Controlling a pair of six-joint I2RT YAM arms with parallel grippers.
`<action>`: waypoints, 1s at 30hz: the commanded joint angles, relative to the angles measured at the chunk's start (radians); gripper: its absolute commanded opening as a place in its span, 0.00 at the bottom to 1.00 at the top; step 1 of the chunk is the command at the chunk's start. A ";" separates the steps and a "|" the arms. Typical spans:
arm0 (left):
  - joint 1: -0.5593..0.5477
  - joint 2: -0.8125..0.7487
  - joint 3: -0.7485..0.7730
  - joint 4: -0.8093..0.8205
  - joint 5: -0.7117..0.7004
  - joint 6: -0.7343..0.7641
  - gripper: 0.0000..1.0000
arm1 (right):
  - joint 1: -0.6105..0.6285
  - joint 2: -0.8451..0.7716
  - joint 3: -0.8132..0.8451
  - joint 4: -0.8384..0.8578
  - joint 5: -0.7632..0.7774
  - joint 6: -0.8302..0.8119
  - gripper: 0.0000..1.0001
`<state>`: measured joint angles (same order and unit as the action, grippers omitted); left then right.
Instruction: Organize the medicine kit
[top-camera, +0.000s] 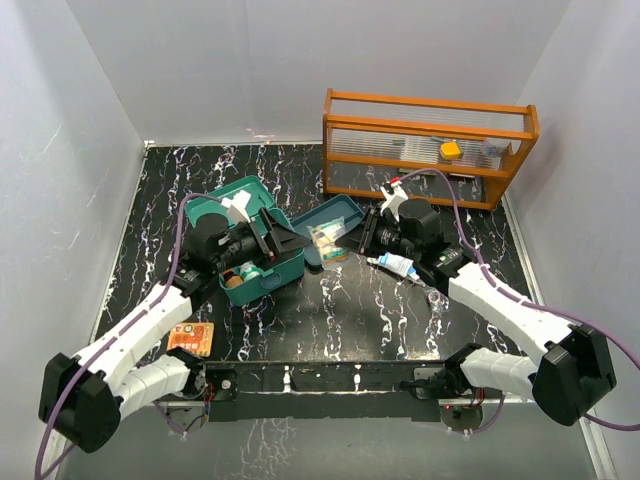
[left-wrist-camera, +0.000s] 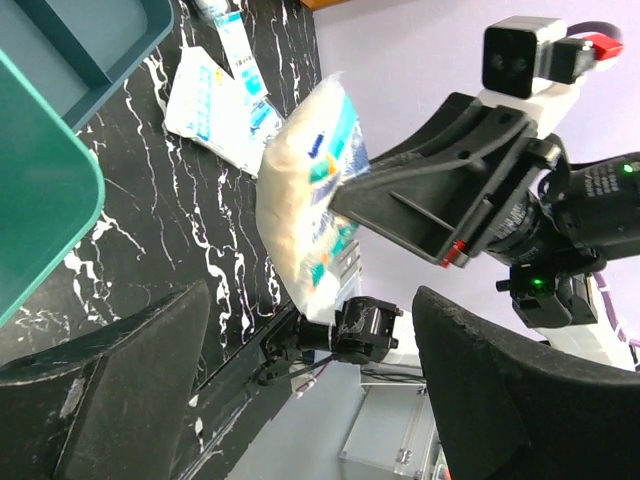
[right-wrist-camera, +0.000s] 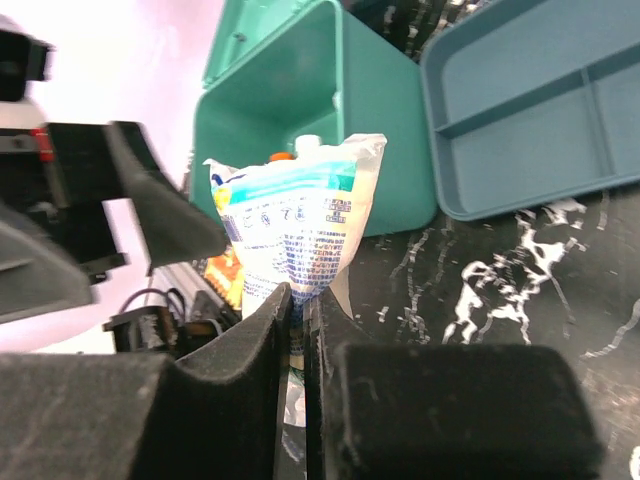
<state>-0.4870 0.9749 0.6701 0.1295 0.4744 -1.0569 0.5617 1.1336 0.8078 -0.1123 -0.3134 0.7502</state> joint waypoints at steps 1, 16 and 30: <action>-0.041 0.052 0.032 0.147 -0.027 -0.023 0.82 | 0.000 -0.011 0.055 0.164 -0.097 0.088 0.08; -0.044 0.158 0.032 0.328 0.028 -0.031 0.63 | -0.001 0.082 0.102 0.227 -0.215 0.147 0.12; -0.045 0.095 0.013 0.199 -0.135 0.065 0.24 | -0.001 0.125 0.088 0.243 -0.264 0.126 0.35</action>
<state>-0.5270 1.1084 0.6792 0.3256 0.3691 -1.0218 0.5617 1.2697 0.8608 0.0574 -0.5610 0.8909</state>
